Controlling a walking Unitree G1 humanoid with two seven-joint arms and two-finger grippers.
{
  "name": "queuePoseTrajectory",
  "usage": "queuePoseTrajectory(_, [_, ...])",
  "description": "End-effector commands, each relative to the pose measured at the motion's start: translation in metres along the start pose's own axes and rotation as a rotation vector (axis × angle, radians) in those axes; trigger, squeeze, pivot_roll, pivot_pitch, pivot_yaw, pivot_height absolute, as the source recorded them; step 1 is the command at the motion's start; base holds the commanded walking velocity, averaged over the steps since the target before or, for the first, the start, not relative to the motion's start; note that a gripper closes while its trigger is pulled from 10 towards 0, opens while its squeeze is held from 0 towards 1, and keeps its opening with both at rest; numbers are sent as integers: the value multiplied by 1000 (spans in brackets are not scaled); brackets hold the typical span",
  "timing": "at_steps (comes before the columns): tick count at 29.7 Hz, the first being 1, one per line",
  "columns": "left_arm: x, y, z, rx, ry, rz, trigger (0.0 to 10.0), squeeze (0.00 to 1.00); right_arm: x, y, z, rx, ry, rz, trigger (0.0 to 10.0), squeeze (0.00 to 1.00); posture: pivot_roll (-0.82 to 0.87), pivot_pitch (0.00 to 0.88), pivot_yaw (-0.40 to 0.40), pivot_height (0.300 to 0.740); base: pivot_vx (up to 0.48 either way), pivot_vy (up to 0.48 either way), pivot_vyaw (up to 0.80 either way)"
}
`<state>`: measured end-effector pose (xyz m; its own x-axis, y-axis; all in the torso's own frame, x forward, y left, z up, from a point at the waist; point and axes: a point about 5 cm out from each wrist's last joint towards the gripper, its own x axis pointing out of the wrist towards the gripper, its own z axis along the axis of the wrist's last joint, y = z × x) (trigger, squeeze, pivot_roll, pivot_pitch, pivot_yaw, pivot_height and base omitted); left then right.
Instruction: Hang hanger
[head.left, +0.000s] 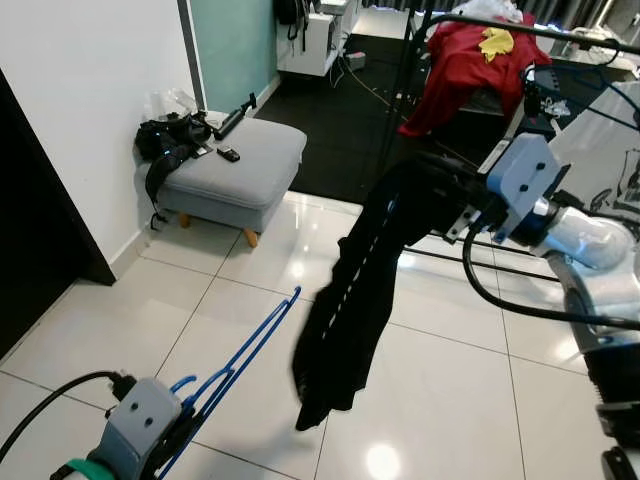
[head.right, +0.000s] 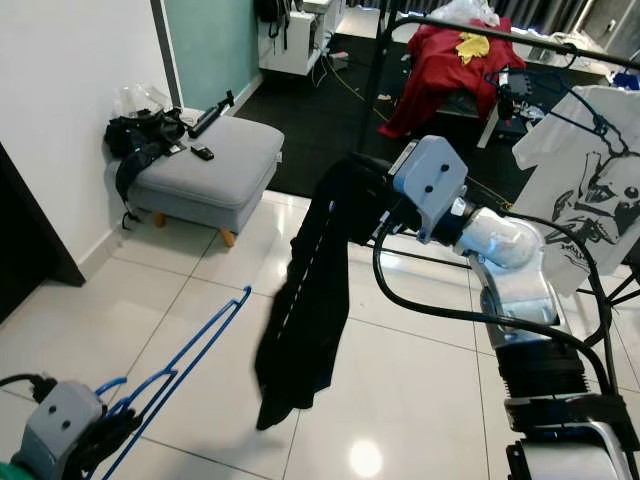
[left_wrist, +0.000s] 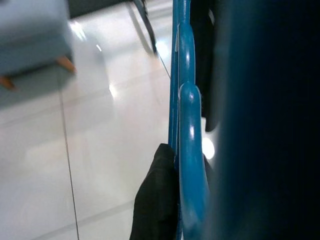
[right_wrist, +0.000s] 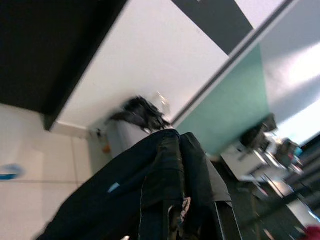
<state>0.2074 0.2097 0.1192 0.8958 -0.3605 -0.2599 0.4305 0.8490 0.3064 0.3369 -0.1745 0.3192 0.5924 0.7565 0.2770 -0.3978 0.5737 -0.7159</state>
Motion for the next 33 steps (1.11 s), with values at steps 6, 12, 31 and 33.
queuePoseTrajectory(6, [9,-13,7,-29,-47,-44,10000,0,3,5,10,71,-45,138,10000,0,-51,113,1,740,0,0,0])
queuePoseTrajectory(12, [13,-20,7,-46,-58,-85,10000,0,0,5,11,65,-15,252,10000,0,-64,105,1,740,0,0,0])
queuePoseTrajectory(31, [17,-23,-27,-101,41,-7,10000,0,16,-18,49,69,-123,419,10000,0,-54,102,-14,740,0,0,0])
queuePoseTrajectory(33, [19,-24,-26,-115,35,-8,10000,0,19,-18,52,85,-144,424,10000,0,-54,102,-15,740,0,0,0])
